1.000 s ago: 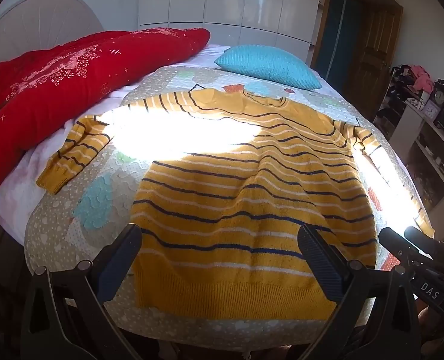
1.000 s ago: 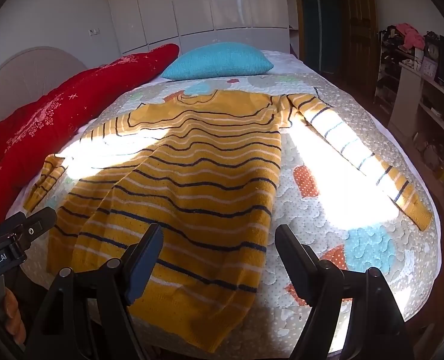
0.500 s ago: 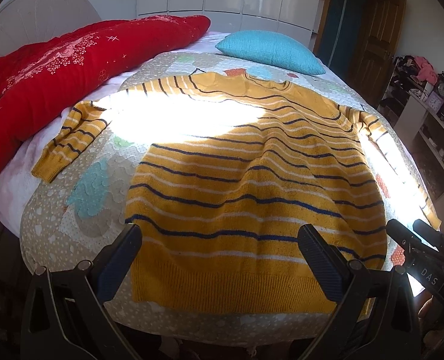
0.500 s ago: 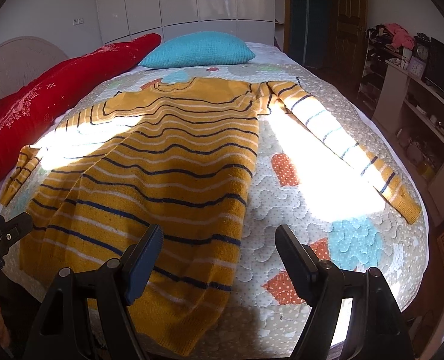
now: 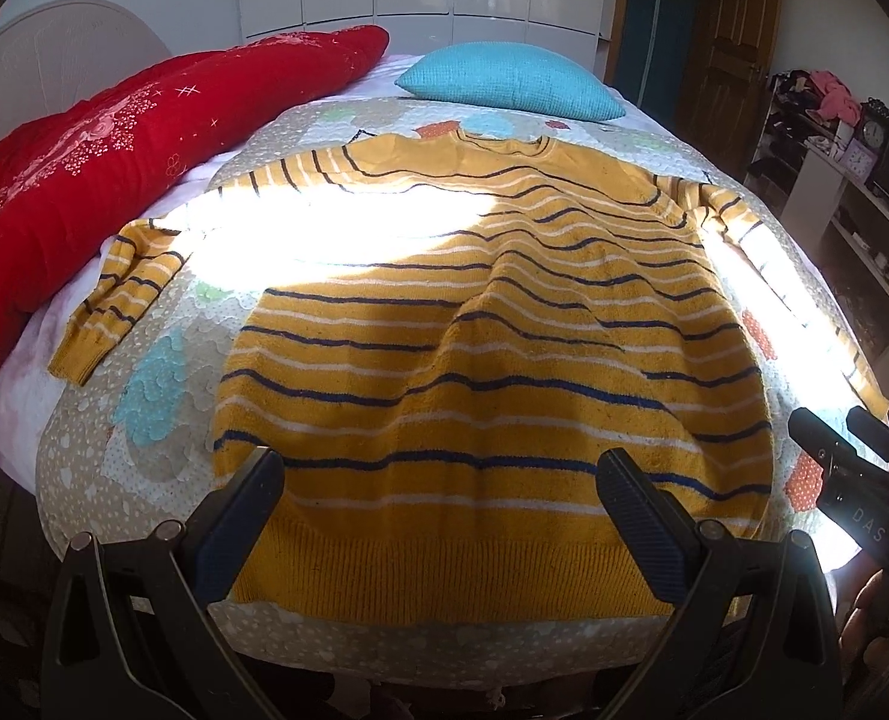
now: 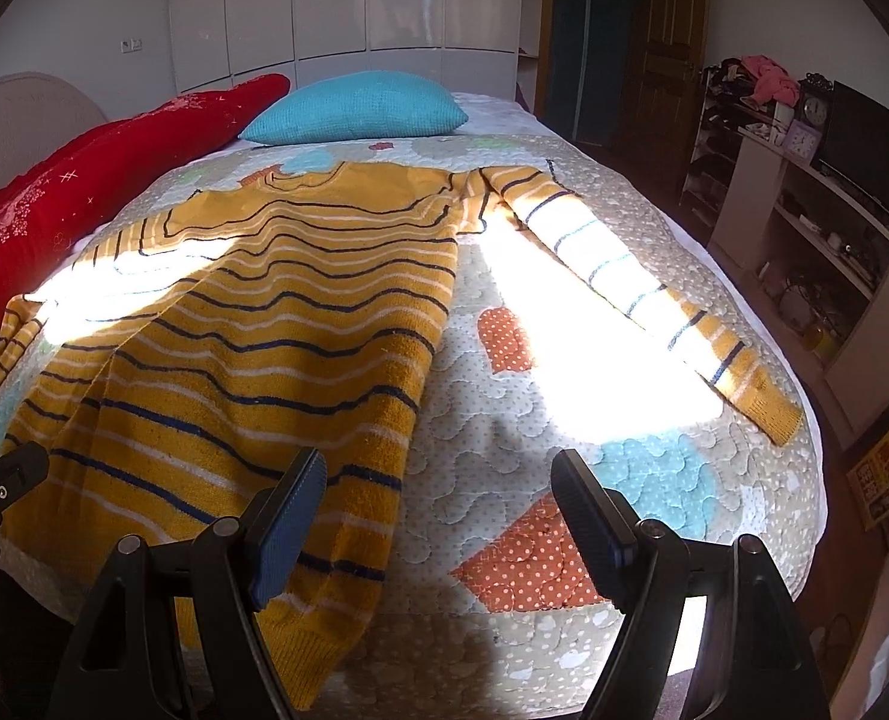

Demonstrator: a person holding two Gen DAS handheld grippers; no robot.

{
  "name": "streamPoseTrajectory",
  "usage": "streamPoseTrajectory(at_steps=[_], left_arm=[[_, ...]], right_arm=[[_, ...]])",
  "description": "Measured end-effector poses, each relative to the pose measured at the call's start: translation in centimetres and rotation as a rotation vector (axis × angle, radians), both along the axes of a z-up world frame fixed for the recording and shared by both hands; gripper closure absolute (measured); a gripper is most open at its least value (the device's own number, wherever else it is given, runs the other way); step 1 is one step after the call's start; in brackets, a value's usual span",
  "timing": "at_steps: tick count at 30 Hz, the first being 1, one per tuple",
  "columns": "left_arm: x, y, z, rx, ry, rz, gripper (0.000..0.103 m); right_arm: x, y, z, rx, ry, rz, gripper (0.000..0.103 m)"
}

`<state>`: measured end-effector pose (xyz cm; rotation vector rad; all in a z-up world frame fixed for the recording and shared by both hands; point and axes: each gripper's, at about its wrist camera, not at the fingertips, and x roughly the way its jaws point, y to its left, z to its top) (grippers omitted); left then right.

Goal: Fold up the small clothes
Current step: 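Move both tools over the spread yellow striped sweater, then grasp the sweater's sleeve cuff with the right tool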

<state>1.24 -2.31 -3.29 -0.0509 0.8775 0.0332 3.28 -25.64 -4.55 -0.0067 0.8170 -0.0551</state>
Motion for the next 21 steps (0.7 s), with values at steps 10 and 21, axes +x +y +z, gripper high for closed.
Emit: streamPoseTrajectory(at_steps=[10,21], left_arm=[[5.6,3.0,-1.0,0.083,-0.034,0.042,0.0],[11.6,6.9,-7.0,-0.055,0.093,0.057,0.0]], right_arm=[[0.6,-2.7,-1.7,0.019,0.011,-0.055,0.021],[1.7,-19.1,-4.1,0.518,-0.008,-0.33,0.021]])
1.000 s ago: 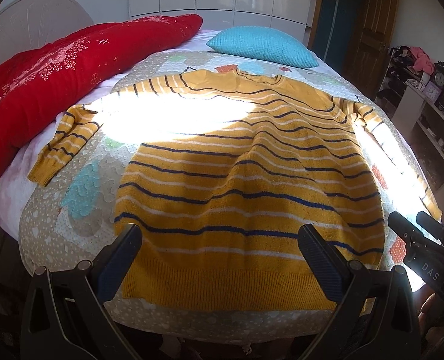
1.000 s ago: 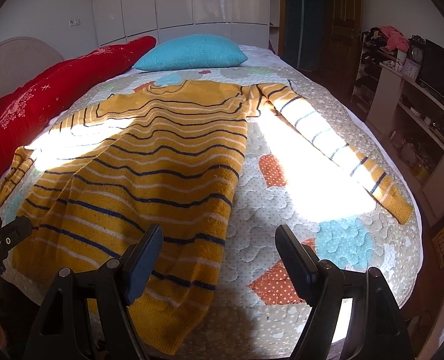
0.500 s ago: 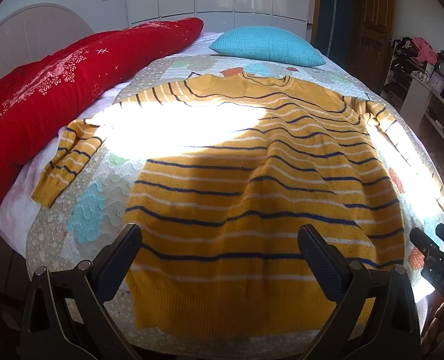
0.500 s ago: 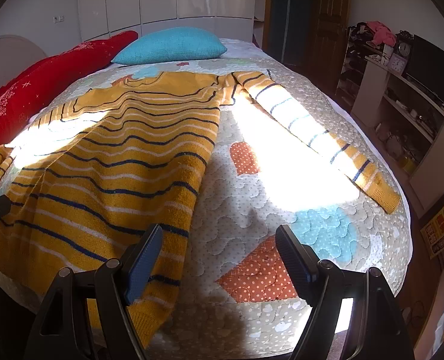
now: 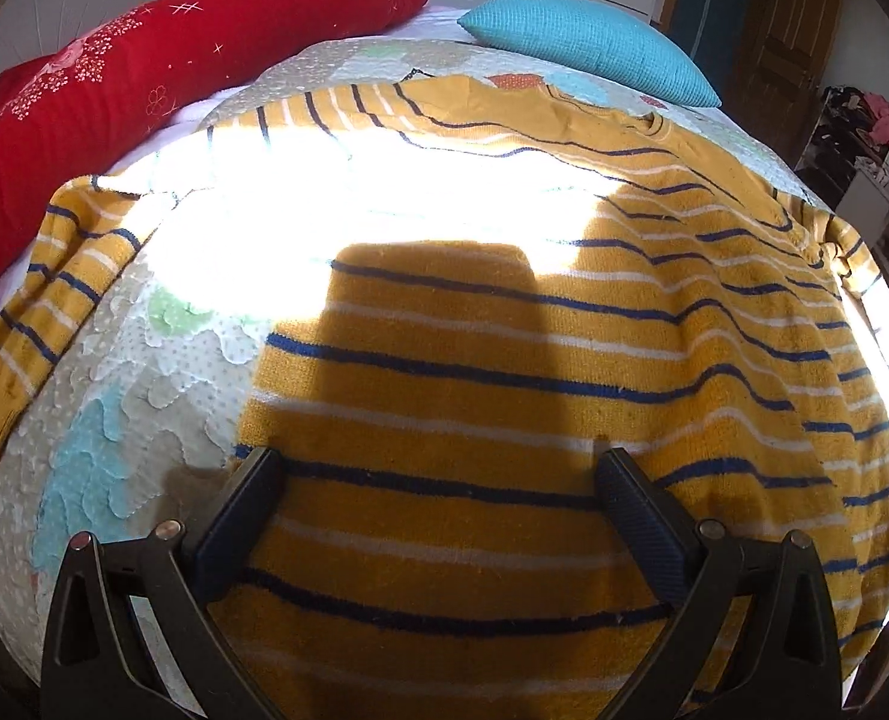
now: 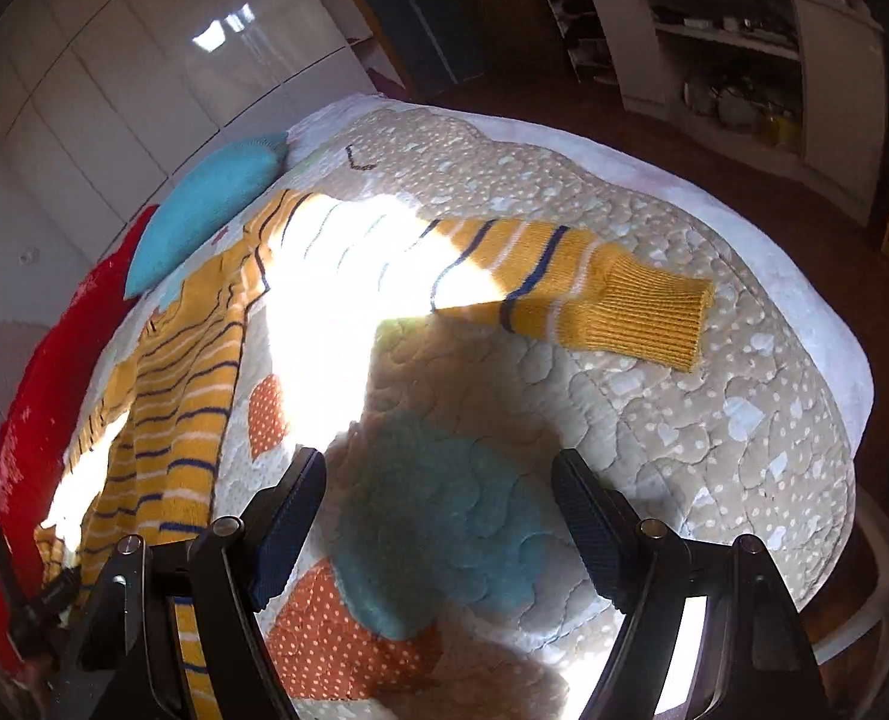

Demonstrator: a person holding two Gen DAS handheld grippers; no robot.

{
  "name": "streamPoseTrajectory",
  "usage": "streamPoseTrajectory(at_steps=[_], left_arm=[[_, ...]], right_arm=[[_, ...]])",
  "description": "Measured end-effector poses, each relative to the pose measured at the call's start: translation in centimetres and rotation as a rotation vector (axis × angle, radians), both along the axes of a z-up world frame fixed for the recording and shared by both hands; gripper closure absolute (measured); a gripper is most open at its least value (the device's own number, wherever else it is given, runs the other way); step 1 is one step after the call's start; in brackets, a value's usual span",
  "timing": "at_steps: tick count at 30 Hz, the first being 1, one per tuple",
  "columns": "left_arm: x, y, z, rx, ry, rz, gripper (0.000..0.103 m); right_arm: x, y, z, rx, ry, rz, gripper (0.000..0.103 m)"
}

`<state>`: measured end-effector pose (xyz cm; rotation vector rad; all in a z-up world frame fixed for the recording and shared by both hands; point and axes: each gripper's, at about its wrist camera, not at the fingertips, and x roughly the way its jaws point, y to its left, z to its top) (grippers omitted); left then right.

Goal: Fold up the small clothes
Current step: 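Grasp the sweater's sleeve cuff with the right tool, then fold the held sleeve across the sweater body and release with right tool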

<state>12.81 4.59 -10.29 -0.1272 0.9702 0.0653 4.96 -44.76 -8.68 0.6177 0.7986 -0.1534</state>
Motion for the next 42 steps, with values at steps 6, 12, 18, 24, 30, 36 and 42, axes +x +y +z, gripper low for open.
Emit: streamPoseTrajectory(at_steps=[6,12,18,24,30,36,42], left_arm=[[-0.8,-0.9,-0.5,0.063,-0.025,-0.041,0.0],[-1.1,-1.0,-0.5,0.074,-0.067,-0.036,0.0],[-1.1,-1.1,-0.5,0.085,-0.083,-0.029,0.0],[-1.3,-1.1,-0.5,0.085,-0.088,-0.028,0.0],[-1.3,-1.1,-0.5,0.087,-0.091,-0.026,0.0],[-1.1,-1.2,-0.5,0.094,-0.088,-0.018,0.0],[-1.1,-1.2,-0.6,0.096,-0.089,-0.017,0.0]], right_arm=[[3.4,-4.9,-1.1,0.149,-0.107,-0.127,0.027],[7.0,-8.5,3.6,0.073,-0.16,-0.161,0.093],[11.0,-12.8,11.4,-0.093,-0.194,-0.216,0.077],[9.5,-13.1,12.2,-0.148,-0.187,-0.241,0.037],[8.3,-13.4,5.0,0.01,-0.099,-0.184,0.037],[11.3,-15.5,-1.4,0.312,-0.104,-0.227,0.034],[12.9,-18.0,-1.4,0.42,-0.179,-0.306,0.096]])
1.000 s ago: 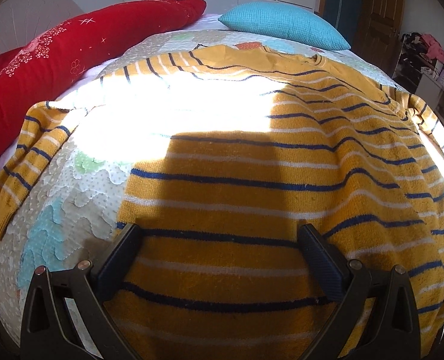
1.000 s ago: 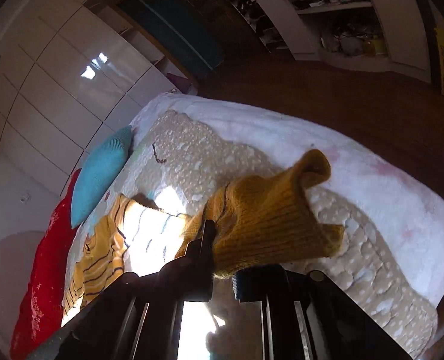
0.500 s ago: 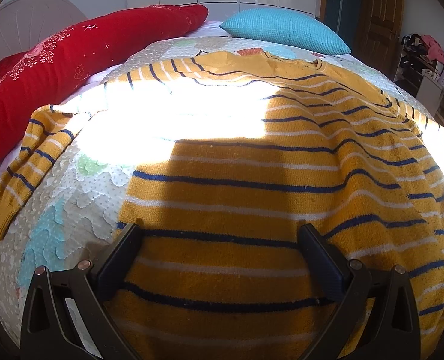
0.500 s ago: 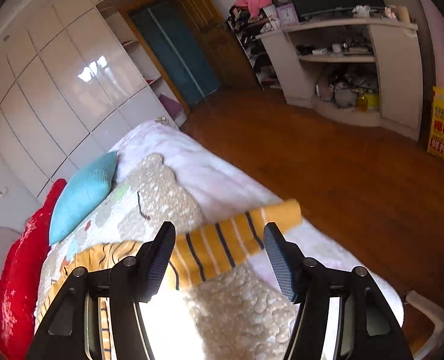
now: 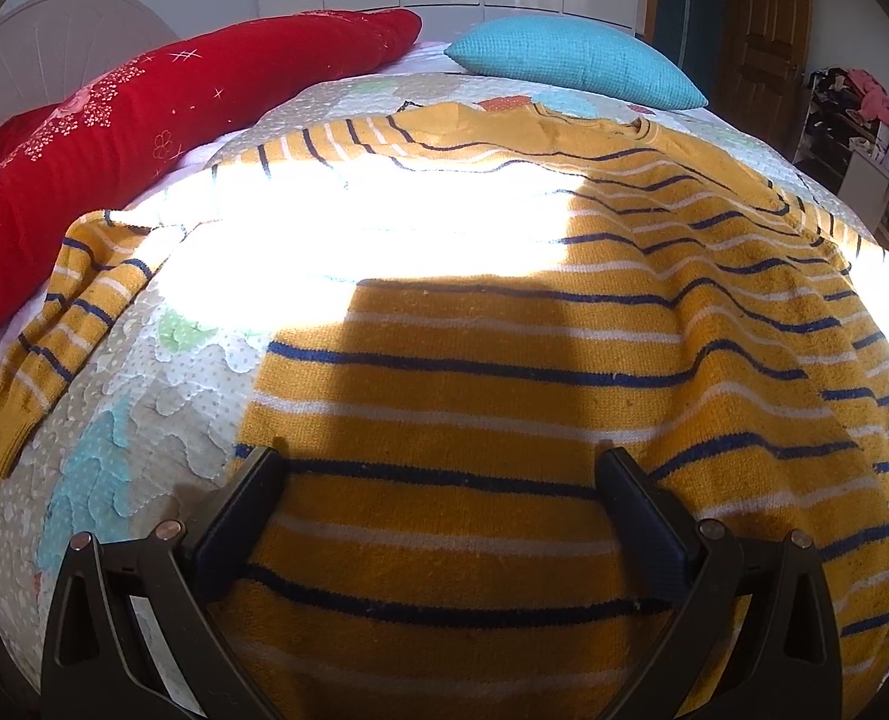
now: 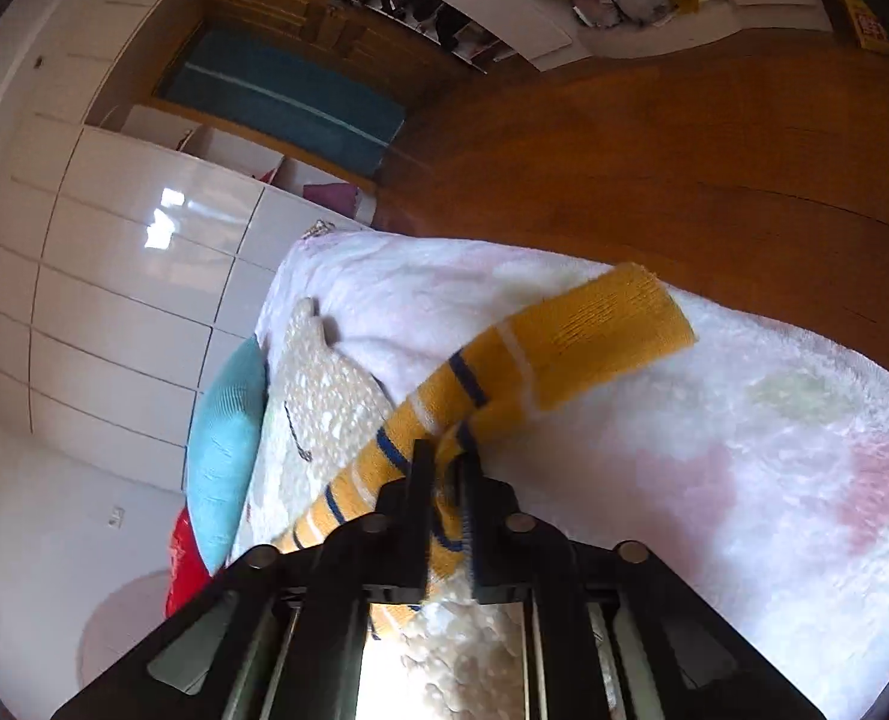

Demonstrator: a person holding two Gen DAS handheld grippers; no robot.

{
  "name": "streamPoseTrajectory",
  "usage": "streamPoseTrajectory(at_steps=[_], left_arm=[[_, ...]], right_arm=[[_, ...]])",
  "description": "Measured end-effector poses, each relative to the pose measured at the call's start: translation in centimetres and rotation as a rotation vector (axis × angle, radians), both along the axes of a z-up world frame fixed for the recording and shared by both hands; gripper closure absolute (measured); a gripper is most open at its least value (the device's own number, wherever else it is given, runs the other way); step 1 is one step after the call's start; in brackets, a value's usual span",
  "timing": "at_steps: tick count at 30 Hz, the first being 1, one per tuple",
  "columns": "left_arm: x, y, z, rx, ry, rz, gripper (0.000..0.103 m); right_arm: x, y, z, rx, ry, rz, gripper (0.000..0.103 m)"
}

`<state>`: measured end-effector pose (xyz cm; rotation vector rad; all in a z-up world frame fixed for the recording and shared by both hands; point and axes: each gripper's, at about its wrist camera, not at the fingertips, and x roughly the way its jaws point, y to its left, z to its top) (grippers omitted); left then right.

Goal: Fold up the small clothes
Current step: 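Fold the held sleeve across the sweater body and release with right tool, then reach the right tool to the other sleeve cuff and grasp it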

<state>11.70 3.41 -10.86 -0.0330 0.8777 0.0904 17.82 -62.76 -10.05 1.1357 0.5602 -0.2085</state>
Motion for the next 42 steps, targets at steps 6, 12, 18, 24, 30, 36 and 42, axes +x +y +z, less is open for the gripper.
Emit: streamPoseTrajectory(at_steps=[6,12,18,24,30,36,42], left_arm=[[-0.1,0.7,1.1,-0.054,0.029,-0.004,0.0],[-4.8,3.5,5.6,-0.212,-0.122,-0.003,0.0],[-8.5,8.2,6.1,-0.19,-0.154,0.075,0.0],[-10.5,13.2,4.3,-0.227,-0.126,0.179,0.0],[-11.2,15.6,3.5,-0.234,-0.116,0.215,0.0],[-9.7,16.5,3.2,-0.202,-0.101,0.258,0.0],[-8.4,21.9,3.3,-0.149,-0.087,0.477,0.0]], right_arm=[[-0.1,2.8,9.9,-0.245,-0.032,0.013,0.096],[7.0,17.7,18.9,-0.537,-0.091,0.313,0.097],[16.2,41.4,16.4,-0.619,-0.104,0.766,0.097],[18.3,59.2,3.8,-0.665,0.148,1.188,0.09],[13.9,56.3,4.8,-0.738,0.059,1.151,0.058],[12.1,48.9,7.8,-0.858,0.093,1.008,0.047],[8.6,46.2,6.7,-0.784,0.076,1.024,0.042]])
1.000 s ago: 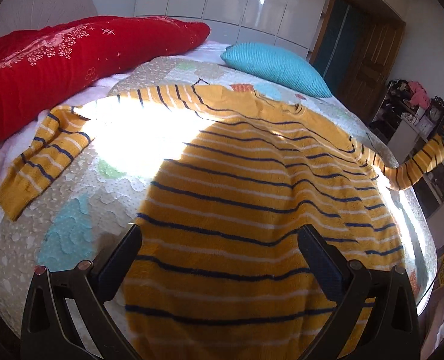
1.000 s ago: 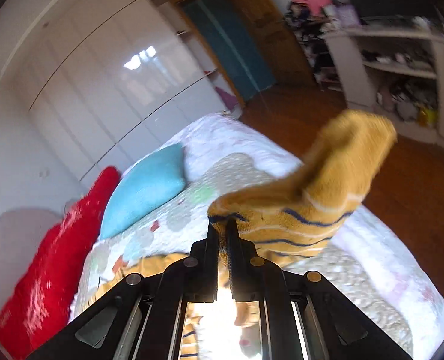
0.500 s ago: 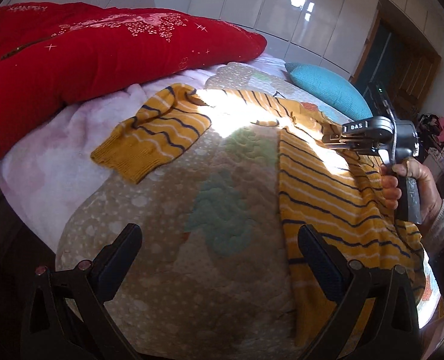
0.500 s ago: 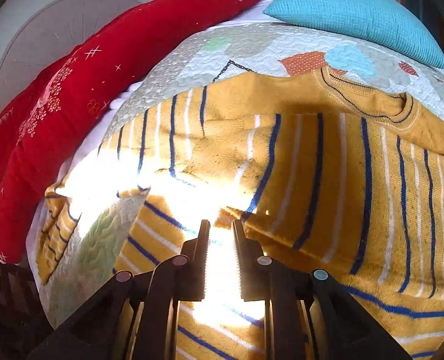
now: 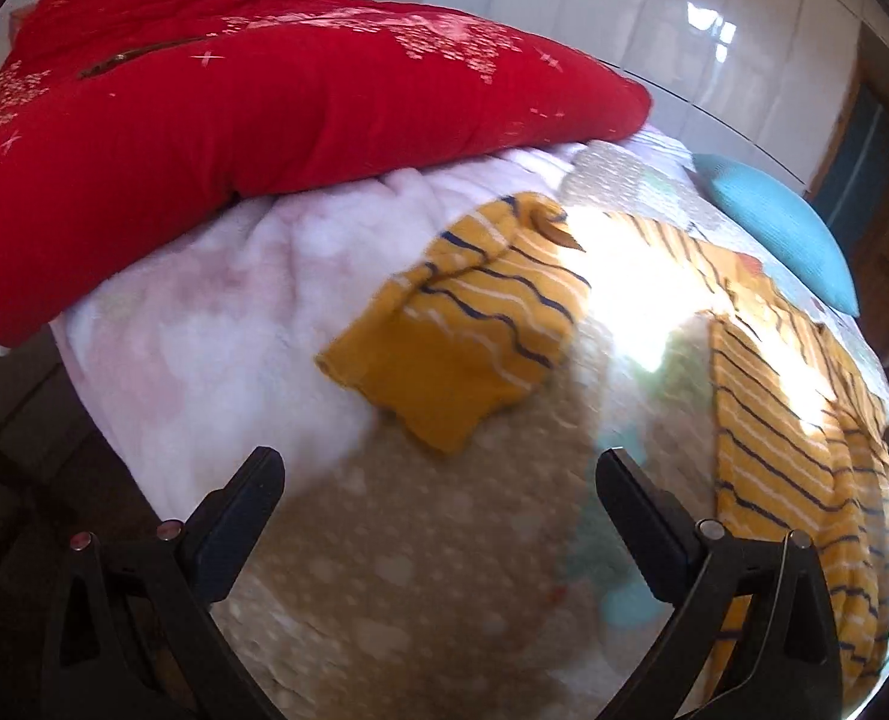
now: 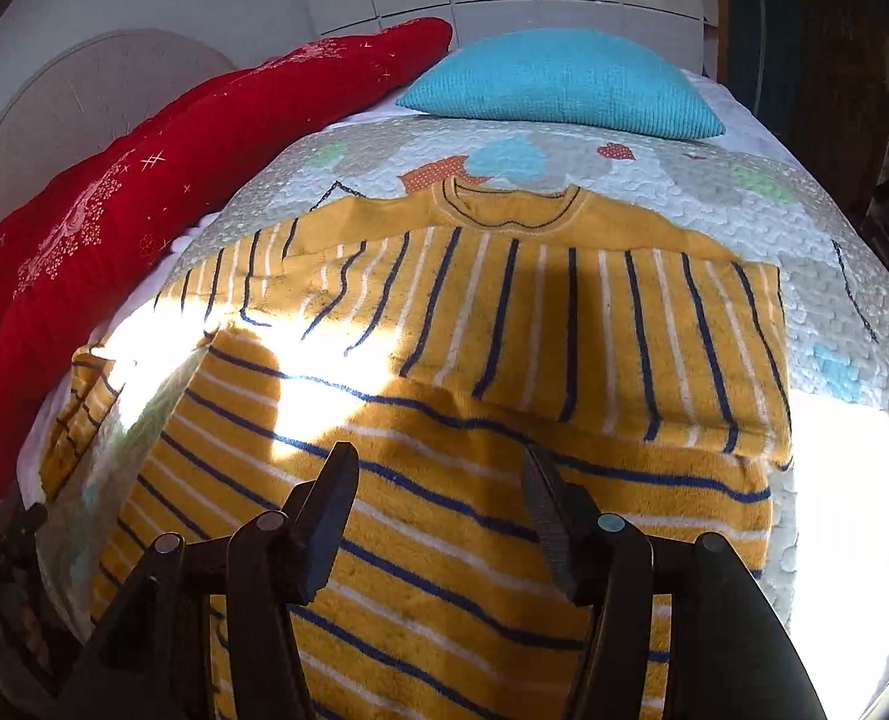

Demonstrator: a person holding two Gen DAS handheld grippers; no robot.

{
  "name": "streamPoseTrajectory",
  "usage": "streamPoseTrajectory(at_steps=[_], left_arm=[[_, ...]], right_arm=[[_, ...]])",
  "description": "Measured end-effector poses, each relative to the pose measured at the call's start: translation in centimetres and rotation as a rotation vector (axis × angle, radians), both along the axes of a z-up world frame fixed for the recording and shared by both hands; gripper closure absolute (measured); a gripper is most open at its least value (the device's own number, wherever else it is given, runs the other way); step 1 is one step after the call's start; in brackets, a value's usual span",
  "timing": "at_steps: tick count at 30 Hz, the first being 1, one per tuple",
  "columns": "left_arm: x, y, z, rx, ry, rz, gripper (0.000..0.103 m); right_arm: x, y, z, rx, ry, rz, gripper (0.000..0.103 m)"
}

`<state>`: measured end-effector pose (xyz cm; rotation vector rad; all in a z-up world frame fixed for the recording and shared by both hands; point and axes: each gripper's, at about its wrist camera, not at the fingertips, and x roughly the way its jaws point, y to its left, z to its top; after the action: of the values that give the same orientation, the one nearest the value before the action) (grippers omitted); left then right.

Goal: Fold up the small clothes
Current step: 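Reach the right tool to the other sleeve cuff and grasp it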

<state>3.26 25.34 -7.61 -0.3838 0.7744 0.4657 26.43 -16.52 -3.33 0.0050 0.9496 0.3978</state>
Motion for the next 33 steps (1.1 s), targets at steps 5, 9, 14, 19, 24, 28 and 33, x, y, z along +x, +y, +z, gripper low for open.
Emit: streamPoseTrajectory(at_steps=[5,9,14,19,24,28,33], left_arm=[[1.2,3.4,0.0,0.105,0.054,0.077,0.0],[-0.6,5.3,0.5,-0.001,-0.005,0.126,0.0],[-3.8,5.0,0.0,-0.031,-0.014,0.134,0.0],[-7.2,5.0,-0.8,-0.061,-0.012,0.107,0.0],[-9.7,5.8,-1.4,-0.123,-0.042,0.101,0.0],[-10.4,6.7,-2.0,-0.182,-0.069,0.101,0.0],[-10.8,7.5,-2.7,-0.215,-0.076,0.113,0.0]], right_arm=[[-2.3,1.1,-2.2,0.005,0.023,0.044,0.042],[-3.0,4.8,-2.2,-0.003,0.024,0.131,0.042],[-5.6,17.0,-0.5,-0.107,-0.073,0.446,0.042],[-10.8,31.4,-0.1,-0.323,-0.298,0.867,0.042],[-13.9,40.8,-1.9,-0.564,-0.477,1.175,0.043],[-14.4,45.0,-4.8,-0.741,-0.488,1.342,0.044],[-14.3,48.0,-7.4,-0.792,-0.314,1.416,0.085]])
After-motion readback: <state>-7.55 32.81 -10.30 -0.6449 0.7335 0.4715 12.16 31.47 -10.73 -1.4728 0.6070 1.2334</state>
